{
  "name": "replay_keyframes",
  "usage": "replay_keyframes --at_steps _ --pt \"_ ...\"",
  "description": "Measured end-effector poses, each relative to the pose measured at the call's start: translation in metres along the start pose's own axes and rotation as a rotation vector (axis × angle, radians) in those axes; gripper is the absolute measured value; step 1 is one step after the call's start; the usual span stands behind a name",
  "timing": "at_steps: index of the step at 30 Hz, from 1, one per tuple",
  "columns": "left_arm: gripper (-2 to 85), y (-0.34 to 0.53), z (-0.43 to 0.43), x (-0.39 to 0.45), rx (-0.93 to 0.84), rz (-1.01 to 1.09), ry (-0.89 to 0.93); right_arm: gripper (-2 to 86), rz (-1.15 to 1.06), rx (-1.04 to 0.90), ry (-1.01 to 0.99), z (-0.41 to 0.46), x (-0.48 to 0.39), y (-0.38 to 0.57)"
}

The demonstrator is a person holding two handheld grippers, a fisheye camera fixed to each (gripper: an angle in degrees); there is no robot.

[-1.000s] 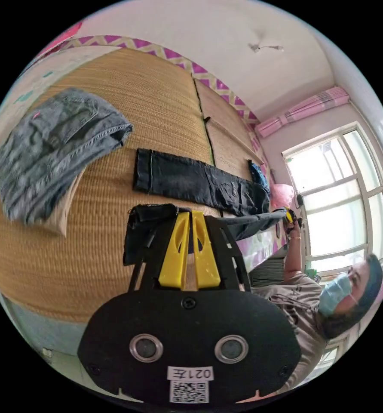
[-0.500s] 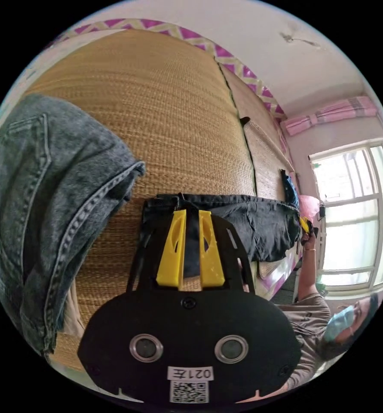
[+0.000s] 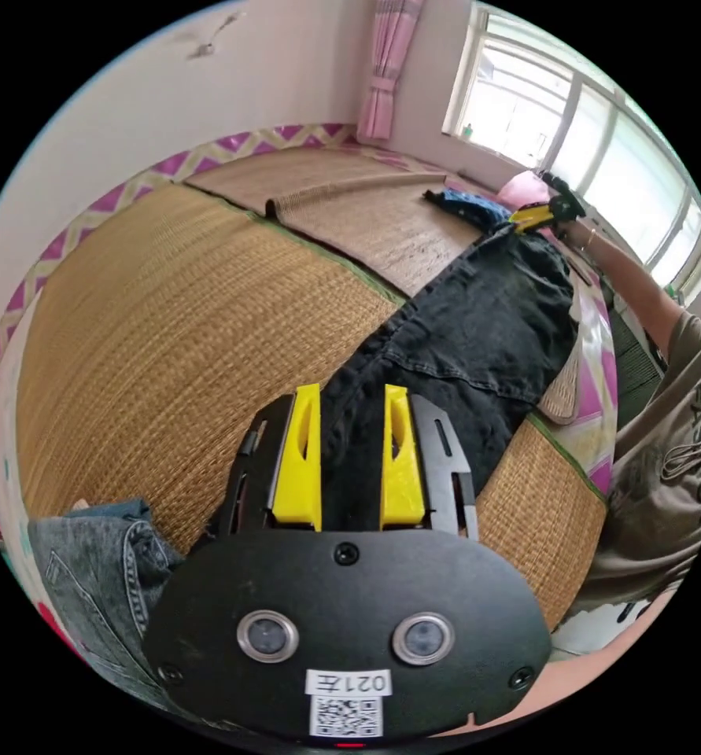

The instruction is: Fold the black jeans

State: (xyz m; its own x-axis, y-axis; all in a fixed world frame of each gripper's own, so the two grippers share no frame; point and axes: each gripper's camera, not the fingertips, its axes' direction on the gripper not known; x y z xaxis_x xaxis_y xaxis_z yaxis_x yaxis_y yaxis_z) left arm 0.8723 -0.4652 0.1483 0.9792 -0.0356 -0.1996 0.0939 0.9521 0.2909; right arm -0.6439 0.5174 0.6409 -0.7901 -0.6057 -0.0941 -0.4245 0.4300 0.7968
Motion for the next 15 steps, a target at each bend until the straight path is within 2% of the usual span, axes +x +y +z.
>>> replay_keyframes --at_steps 2,4,8,11,13,15 --pt "2.2 -0.004 0.022 0.004 -0.108 -0.004 -0.019 2.5 -0.011 -0.065 -0.004 0.002 -0.001 -0.01" --pt "0.2 -0.002 0.018 0.015 -0.077 0.007 -0.045 0.4 -0.004 -0.056 -0.008 -0.024 -0.002 -0.016" --pt "-0.7 -0.006 0.003 0.023 -0.056 -0.014 -0.039 0.4 0.091 0.071 -0.065 -0.072 0.015 -0.019" --pt "-0.7 -0.012 0.038 0.007 -0.153 -0.129 0.002 2.5 0.188 -0.017 -0.108 -0.051 0.031 -0.038" --pt "-0.7 -0.003 0.035 -0.006 -0.089 -0.202 0.057 4.0 0.229 -0.114 -0.123 -0.02 0.031 -0.045" --pt "-0.6 0.016 0.025 -0.01 -0.064 -0.229 0.091 4.6 0.266 -0.069 -0.148 -0.031 0.034 -0.037"
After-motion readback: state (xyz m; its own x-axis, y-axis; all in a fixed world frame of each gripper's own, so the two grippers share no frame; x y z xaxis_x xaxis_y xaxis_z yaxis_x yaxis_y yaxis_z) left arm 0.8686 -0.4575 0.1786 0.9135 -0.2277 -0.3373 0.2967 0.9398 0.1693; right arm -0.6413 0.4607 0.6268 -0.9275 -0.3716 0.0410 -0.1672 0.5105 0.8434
